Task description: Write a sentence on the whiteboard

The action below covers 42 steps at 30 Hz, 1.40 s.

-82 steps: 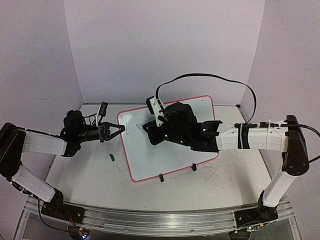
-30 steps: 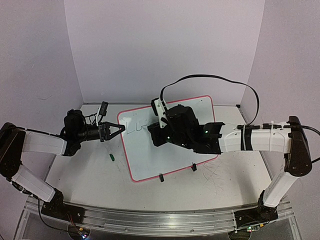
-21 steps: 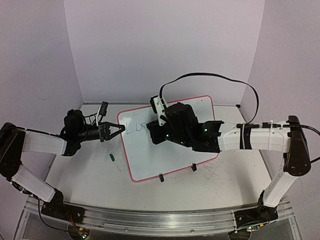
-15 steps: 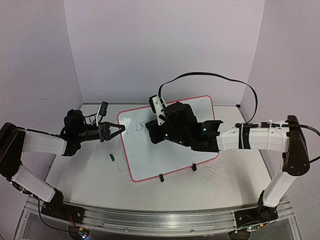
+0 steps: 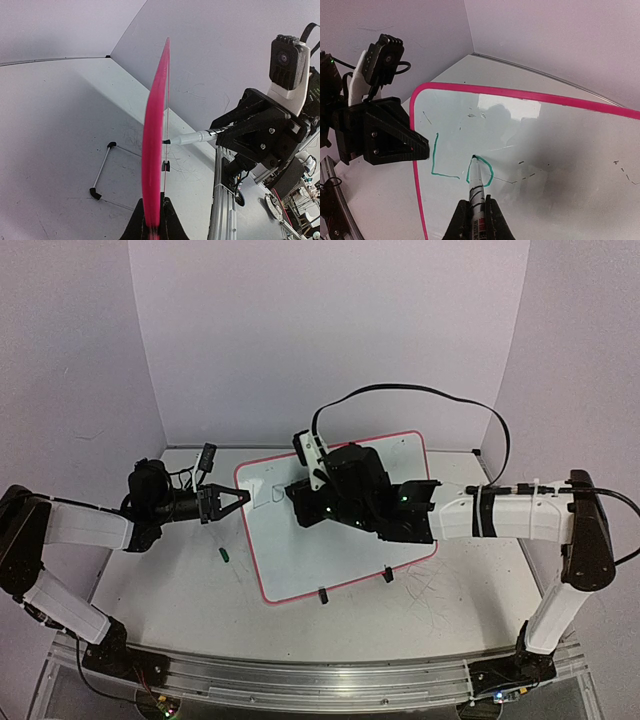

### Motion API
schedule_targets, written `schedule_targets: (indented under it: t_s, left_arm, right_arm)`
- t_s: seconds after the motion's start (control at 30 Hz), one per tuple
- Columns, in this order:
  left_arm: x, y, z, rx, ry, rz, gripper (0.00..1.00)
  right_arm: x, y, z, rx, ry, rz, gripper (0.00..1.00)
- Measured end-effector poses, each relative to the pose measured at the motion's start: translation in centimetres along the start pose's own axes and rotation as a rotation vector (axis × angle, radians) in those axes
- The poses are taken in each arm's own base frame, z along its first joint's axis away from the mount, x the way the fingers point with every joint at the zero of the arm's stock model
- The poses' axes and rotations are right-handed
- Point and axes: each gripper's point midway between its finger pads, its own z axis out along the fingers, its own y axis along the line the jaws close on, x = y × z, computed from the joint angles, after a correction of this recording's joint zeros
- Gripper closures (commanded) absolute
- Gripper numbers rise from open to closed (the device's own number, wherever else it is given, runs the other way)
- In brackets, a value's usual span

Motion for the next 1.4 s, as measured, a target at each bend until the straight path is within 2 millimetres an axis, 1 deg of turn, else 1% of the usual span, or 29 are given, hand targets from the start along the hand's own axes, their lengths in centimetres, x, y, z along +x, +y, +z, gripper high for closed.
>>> schedule_targets:
  t_s: [0.37, 0.47, 0.6, 0.67, 0.73, 0.8, 1.13, 1.27, 1.4]
  left_arm:
    - [0.0, 0.0, 0.0, 0.002, 0.001, 0.002, 1.00]
    - [0.0, -0.1, 0.0, 0.005, 0.000, 0.007, 1.00]
    - [-0.1, -0.2, 0.0, 0.006, 0.000, 0.010, 1.00]
    - [-0.1, -0.2, 0.0, 0.006, 0.000, 0.010, 1.00]
    - [-0.1, -0.2, 0.0, 0.006, 0.000, 0.011, 1.00]
    - [-0.1, -0.2, 0.0, 0.006, 0.000, 0.011, 1.00]
    - [-0.1, -0.3, 0.0, 0.009, 0.001, 0.011, 1.00]
    - [-0.1, -0.3, 0.0, 0.009, 0.001, 0.012, 1.00]
    - [-0.1, -0.3, 0.0, 0.009, 0.001, 0.012, 1.00]
  right_arm:
    - [-0.2, 0.3, -0.2, -0.020, -0.009, 0.002, 1.00]
    - [-0.6, -0.1, -1.4, -0.034, -0.024, 0.006, 1.00]
    - [-2.1, -1.4, -3.6, -0.040, -0.068, 0.026, 1.00]
    - [-2.8, -2.1, -4.1, -0.032, -0.087, 0.035, 1.00]
    - [-2.9, -2.6, -4.0, -0.023, -0.091, 0.039, 1.00]
    - [-2.6, -2.8, -3.7, -0.017, -0.084, 0.037, 1.00]
    - [-0.4, -2.2, -2.1, -0.034, -0.027, -0.001, 1.00]
    - [-0.5, -2.1, -2.0, -0.037, -0.025, -0.002, 1.00]
    - [-1.1, -1.8, -1.9, -0.043, -0.037, 0.001, 1.00]
